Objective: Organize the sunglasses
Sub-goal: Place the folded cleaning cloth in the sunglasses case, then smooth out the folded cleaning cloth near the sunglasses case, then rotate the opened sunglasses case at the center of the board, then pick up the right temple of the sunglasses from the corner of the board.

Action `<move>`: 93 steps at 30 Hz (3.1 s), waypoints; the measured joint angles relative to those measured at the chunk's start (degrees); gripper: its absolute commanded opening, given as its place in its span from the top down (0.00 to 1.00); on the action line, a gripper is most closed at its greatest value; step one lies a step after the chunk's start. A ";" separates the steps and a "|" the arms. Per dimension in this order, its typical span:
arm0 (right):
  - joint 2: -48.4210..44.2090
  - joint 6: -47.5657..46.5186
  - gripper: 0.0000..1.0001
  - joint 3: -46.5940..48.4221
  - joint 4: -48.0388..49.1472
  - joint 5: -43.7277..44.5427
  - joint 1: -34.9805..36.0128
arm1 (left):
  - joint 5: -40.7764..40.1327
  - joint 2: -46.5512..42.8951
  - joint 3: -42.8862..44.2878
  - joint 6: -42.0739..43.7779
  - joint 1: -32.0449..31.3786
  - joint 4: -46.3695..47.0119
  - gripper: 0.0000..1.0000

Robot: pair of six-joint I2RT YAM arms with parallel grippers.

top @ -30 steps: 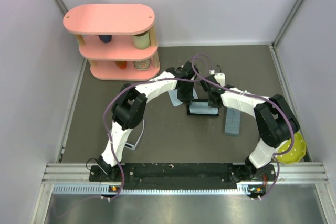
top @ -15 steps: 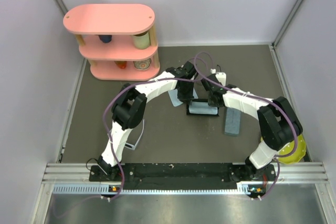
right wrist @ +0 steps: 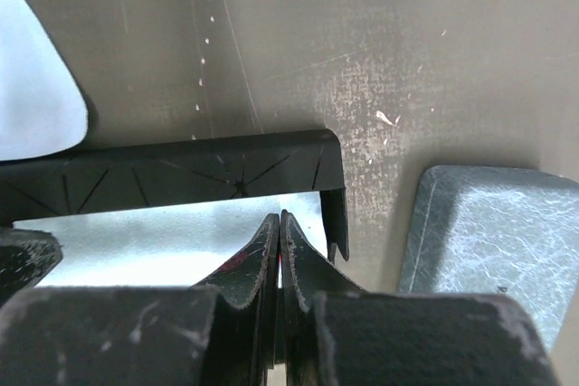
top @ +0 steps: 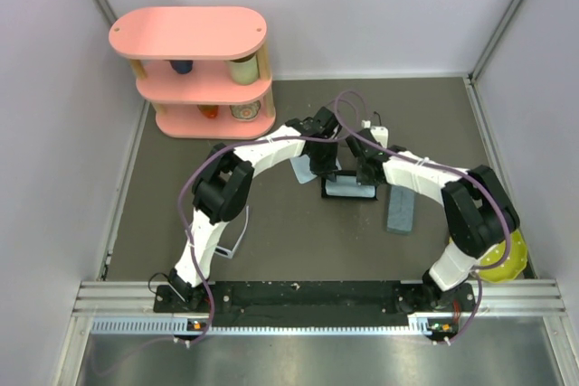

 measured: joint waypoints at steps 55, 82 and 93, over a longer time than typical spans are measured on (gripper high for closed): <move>17.77 -5.86 0.85 17.81 1.03 -17.05 2.14 | 0.26 -28.74 -32.59 2.29 16.65 6.05 0.71; 4.90 -5.44 0.50 11.87 -5.70 -21.57 13.92 | -6.25 -34.88 -36.61 6.62 25.94 3.91 0.39; 13.88 6.05 0.48 25.35 -9.29 -19.93 27.02 | -21.11 -50.42 -38.73 7.80 32.57 0.61 0.07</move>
